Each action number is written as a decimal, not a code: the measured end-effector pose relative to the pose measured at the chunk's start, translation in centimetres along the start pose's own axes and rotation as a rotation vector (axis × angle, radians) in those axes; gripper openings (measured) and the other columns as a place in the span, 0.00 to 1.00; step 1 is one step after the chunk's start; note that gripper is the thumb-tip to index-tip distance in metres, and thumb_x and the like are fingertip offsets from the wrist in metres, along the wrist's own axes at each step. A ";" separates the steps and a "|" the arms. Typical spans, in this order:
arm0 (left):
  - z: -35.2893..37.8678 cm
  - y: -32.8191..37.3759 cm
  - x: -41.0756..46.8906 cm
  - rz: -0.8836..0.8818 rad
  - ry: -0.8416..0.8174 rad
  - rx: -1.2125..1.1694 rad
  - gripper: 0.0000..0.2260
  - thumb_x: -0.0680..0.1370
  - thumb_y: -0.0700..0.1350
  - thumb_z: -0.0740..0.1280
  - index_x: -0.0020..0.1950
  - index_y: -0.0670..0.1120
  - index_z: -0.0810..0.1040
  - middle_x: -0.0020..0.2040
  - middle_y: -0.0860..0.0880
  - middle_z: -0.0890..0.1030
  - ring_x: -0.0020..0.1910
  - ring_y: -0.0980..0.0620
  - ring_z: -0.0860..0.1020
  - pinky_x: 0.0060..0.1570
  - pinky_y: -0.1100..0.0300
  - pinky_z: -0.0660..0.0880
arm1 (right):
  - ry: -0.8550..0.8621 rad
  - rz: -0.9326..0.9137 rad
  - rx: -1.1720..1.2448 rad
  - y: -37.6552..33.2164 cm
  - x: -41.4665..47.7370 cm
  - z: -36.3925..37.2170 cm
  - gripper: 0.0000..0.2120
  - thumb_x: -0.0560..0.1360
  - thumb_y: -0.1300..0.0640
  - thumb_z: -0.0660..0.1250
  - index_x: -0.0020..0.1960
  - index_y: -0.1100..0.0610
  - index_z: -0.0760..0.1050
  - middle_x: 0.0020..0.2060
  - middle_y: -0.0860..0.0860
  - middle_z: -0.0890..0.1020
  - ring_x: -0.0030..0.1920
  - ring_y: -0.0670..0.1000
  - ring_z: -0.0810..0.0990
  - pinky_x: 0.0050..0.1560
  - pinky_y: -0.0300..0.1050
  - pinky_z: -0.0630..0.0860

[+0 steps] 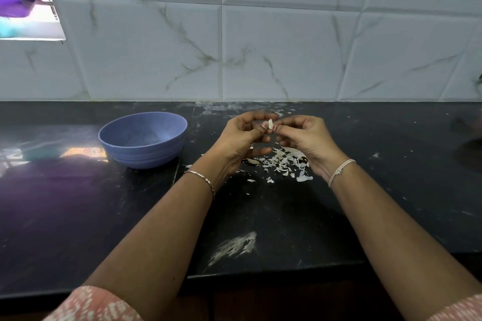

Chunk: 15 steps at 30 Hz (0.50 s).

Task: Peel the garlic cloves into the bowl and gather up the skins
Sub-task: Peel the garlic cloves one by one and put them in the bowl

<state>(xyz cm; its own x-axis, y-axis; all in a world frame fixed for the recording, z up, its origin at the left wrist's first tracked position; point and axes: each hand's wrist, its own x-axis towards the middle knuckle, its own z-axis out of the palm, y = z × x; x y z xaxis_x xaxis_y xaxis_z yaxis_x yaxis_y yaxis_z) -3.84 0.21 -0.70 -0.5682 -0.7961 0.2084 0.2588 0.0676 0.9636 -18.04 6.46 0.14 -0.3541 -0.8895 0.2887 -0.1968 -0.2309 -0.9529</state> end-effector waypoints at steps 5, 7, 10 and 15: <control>-0.1 0.0 -0.1 -0.003 -0.011 0.000 0.06 0.79 0.38 0.67 0.54 0.45 0.81 0.38 0.50 0.78 0.37 0.58 0.79 0.35 0.61 0.80 | -0.028 0.115 0.156 0.0 0.1 0.1 0.03 0.70 0.67 0.74 0.40 0.61 0.82 0.34 0.54 0.81 0.36 0.48 0.78 0.38 0.37 0.77; -0.1 0.0 -0.1 -0.010 -0.010 -0.014 0.06 0.79 0.39 0.67 0.54 0.46 0.81 0.40 0.49 0.78 0.38 0.57 0.79 0.35 0.61 0.80 | -0.050 0.146 0.220 0.0 0.1 0.1 0.02 0.71 0.68 0.72 0.42 0.63 0.81 0.35 0.55 0.82 0.37 0.48 0.79 0.38 0.36 0.79; -0.2 0.1 -0.1 -0.023 -0.011 -0.048 0.06 0.79 0.39 0.67 0.53 0.46 0.81 0.41 0.48 0.79 0.38 0.57 0.80 0.35 0.60 0.80 | -0.084 0.169 0.302 -0.2 0.0 0.0 0.03 0.73 0.70 0.69 0.44 0.64 0.80 0.34 0.53 0.83 0.37 0.48 0.81 0.40 0.36 0.80; -0.2 0.1 -0.1 -0.030 -0.012 -0.065 0.06 0.79 0.38 0.67 0.53 0.46 0.81 0.41 0.48 0.80 0.37 0.57 0.81 0.35 0.60 0.81 | -0.087 0.168 0.301 -0.3 -0.1 0.0 0.04 0.73 0.70 0.69 0.43 0.64 0.80 0.34 0.53 0.84 0.37 0.48 0.82 0.41 0.36 0.81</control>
<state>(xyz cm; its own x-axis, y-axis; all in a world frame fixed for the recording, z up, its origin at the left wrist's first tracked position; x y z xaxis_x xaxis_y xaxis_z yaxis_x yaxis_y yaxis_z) -3.62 0.14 -0.65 -0.5857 -0.7898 0.1819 0.2911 0.0045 0.9567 -17.90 6.59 0.39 -0.2765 -0.9523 0.1288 0.1406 -0.1727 -0.9749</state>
